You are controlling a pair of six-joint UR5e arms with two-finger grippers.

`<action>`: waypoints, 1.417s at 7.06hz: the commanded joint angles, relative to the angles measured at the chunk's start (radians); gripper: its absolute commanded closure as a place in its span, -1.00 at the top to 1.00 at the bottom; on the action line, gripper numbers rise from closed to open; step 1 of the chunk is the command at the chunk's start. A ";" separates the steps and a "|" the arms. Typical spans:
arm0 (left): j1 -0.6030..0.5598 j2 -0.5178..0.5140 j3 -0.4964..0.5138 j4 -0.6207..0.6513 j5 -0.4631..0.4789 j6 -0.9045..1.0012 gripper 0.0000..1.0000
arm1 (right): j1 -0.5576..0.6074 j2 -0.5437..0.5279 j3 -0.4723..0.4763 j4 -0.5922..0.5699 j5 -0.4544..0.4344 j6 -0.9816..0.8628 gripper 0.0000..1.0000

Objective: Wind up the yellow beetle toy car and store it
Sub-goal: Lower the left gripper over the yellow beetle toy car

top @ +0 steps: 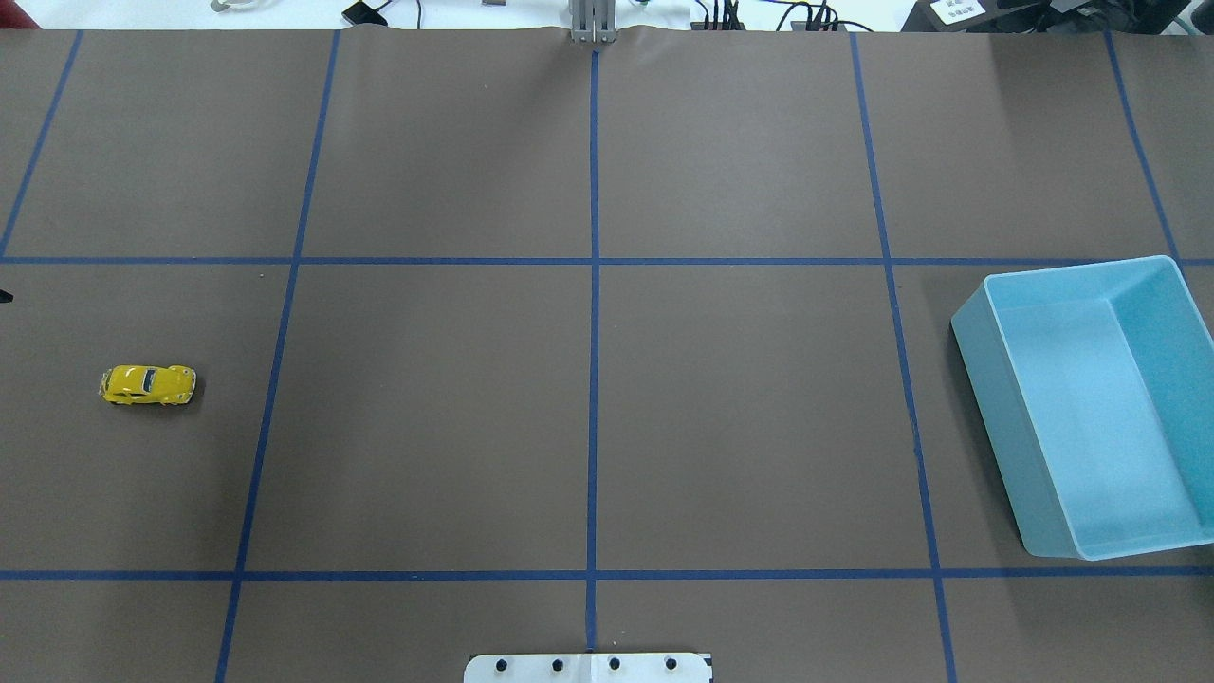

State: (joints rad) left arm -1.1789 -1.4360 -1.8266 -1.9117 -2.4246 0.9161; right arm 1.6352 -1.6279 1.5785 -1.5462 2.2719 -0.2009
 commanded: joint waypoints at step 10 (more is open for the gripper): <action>0.441 0.157 0.015 -0.504 0.288 -0.325 1.00 | 0.000 0.003 -0.008 0.000 -0.002 0.000 1.00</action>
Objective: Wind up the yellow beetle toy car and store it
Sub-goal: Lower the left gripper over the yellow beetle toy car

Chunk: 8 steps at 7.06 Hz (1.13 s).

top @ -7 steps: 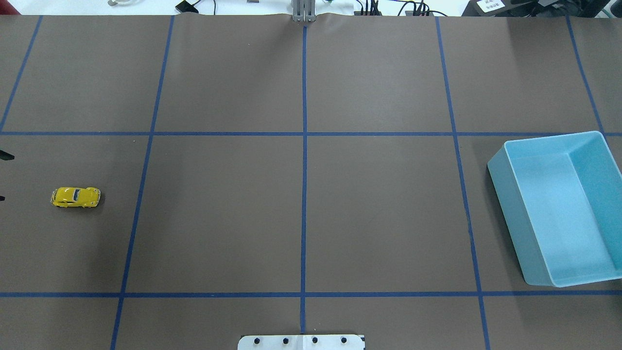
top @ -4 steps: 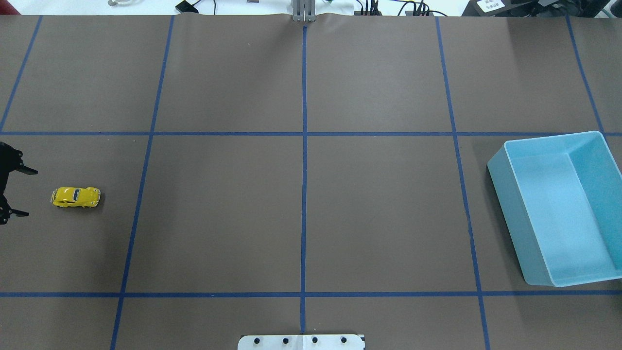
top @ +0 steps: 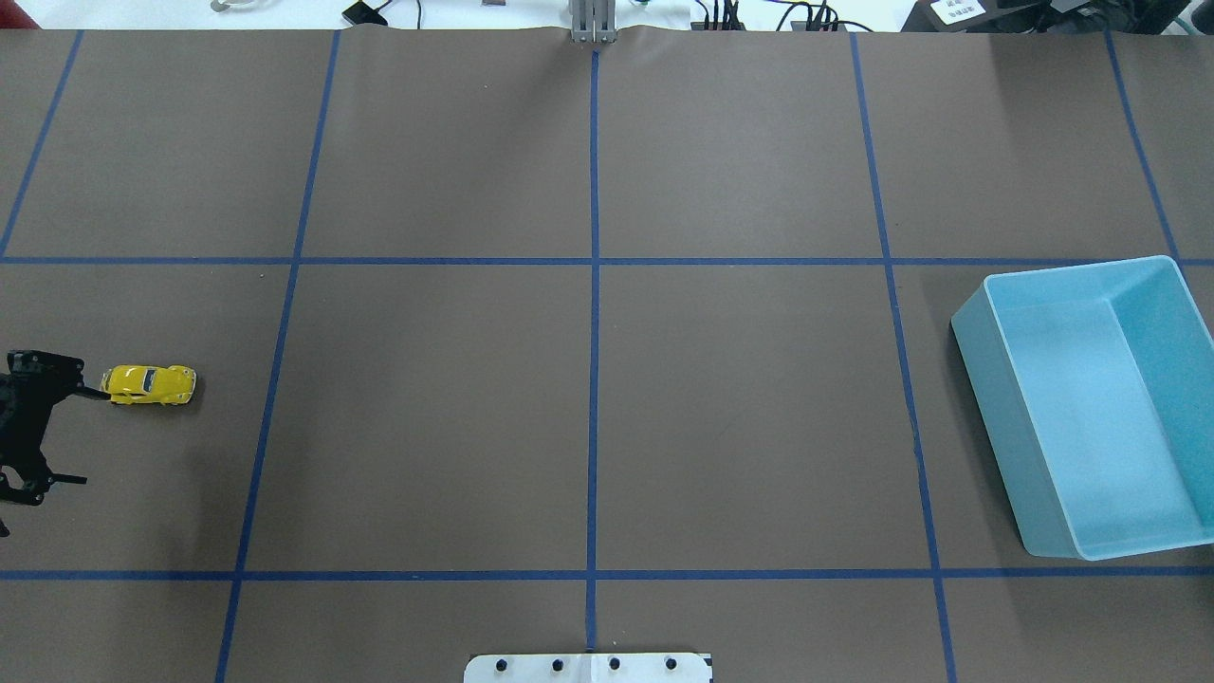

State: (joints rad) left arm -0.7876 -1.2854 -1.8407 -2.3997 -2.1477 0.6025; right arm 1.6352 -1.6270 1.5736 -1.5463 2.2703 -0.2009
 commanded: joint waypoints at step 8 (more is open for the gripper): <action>-0.076 -0.146 0.110 0.096 -0.020 -0.029 1.00 | 0.000 -0.001 0.000 0.002 0.000 0.000 1.00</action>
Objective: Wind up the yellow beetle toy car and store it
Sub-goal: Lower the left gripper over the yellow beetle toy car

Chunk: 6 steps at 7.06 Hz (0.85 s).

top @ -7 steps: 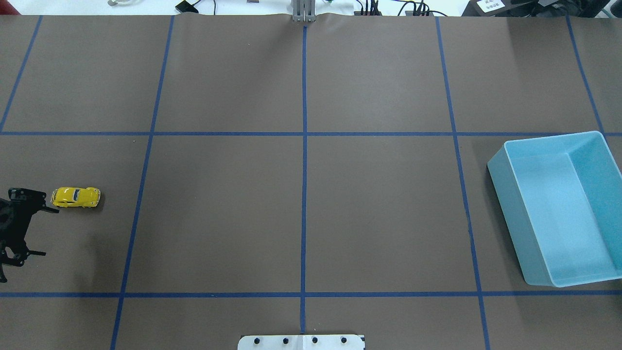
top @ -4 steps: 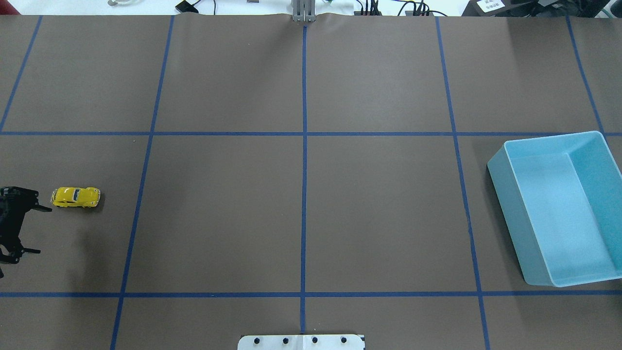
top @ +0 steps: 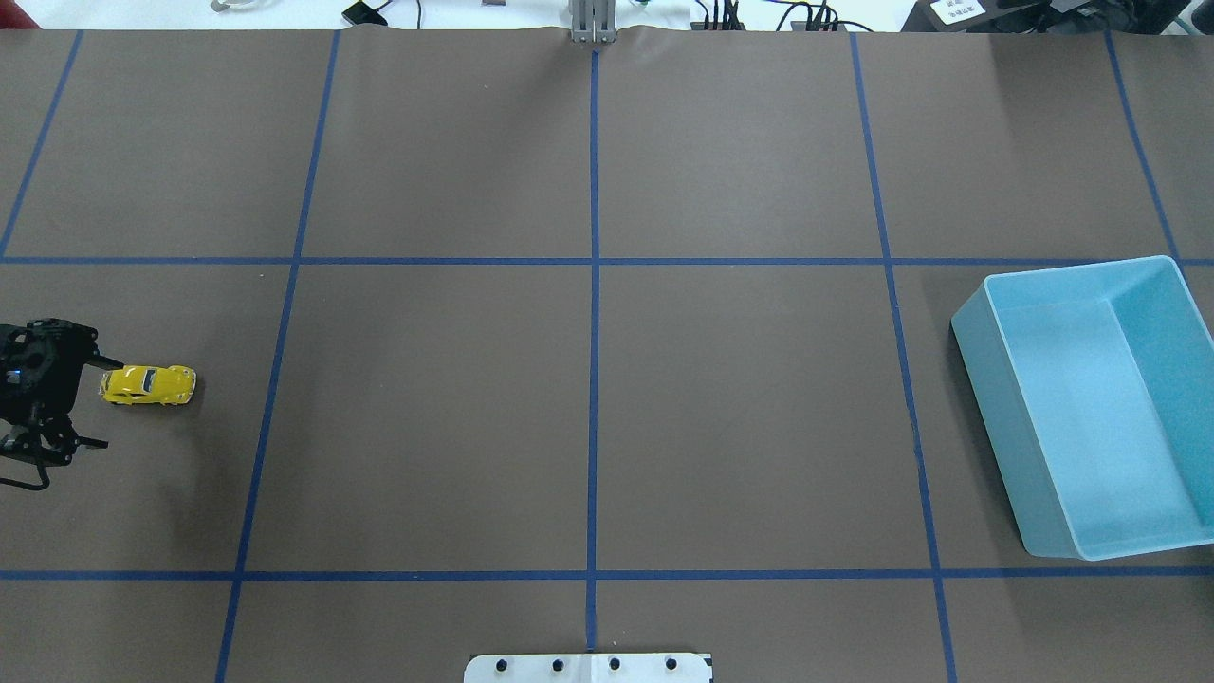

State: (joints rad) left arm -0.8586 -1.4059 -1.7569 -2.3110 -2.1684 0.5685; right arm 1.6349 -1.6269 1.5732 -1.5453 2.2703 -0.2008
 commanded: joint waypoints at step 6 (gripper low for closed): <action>-0.033 -0.091 0.103 0.039 -0.021 0.056 1.00 | 0.000 -0.002 0.004 -0.001 0.000 0.000 1.00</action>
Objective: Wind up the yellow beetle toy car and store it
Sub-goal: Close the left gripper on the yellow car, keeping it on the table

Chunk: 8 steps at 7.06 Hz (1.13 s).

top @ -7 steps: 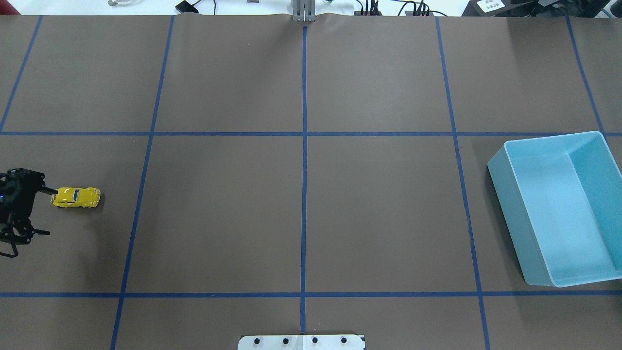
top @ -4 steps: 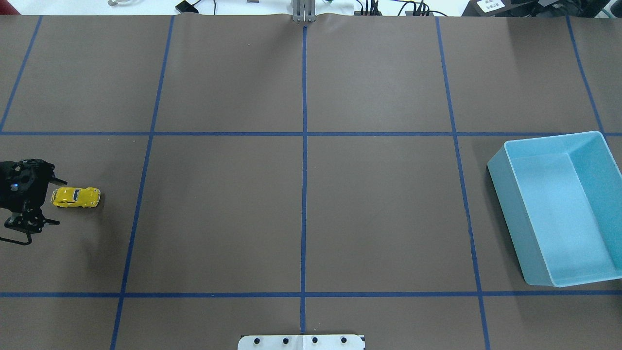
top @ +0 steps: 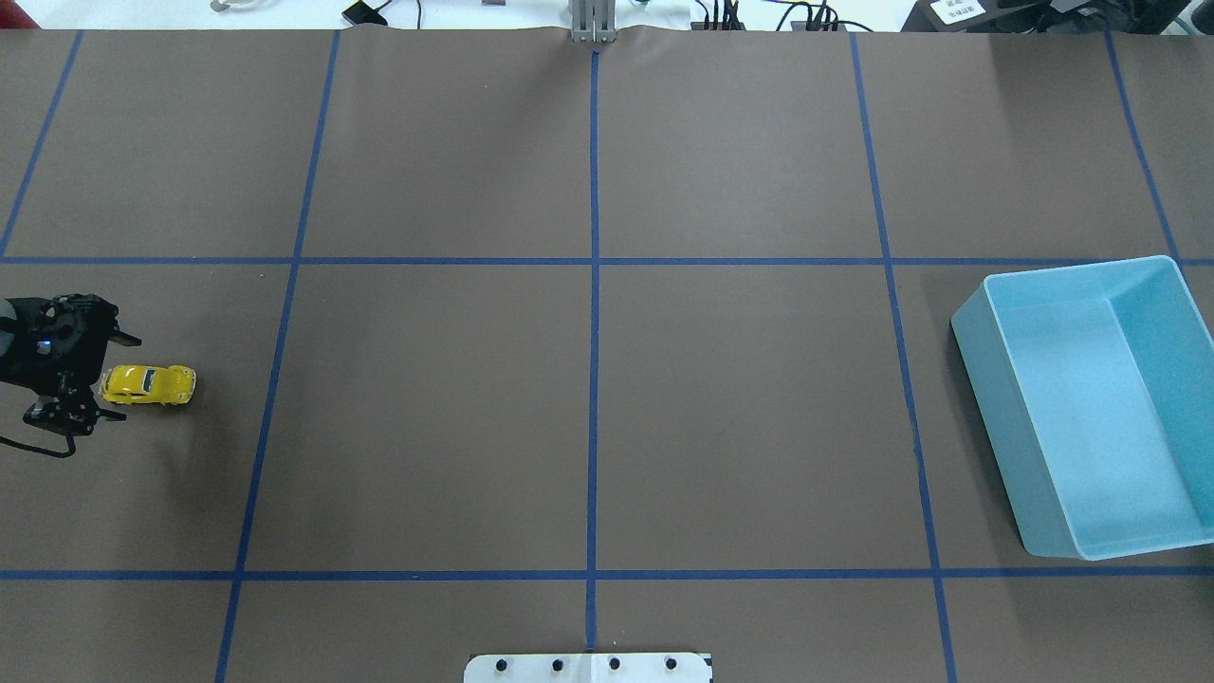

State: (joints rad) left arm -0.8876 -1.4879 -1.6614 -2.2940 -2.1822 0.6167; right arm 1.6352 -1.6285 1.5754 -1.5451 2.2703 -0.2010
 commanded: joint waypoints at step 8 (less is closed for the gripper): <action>-0.002 -0.040 0.052 0.034 -0.040 0.005 0.32 | 0.000 -0.004 0.003 0.000 0.000 0.000 1.00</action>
State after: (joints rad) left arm -0.8890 -1.5272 -1.6084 -2.2596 -2.2132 0.6242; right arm 1.6352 -1.6310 1.5784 -1.5459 2.2703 -0.2009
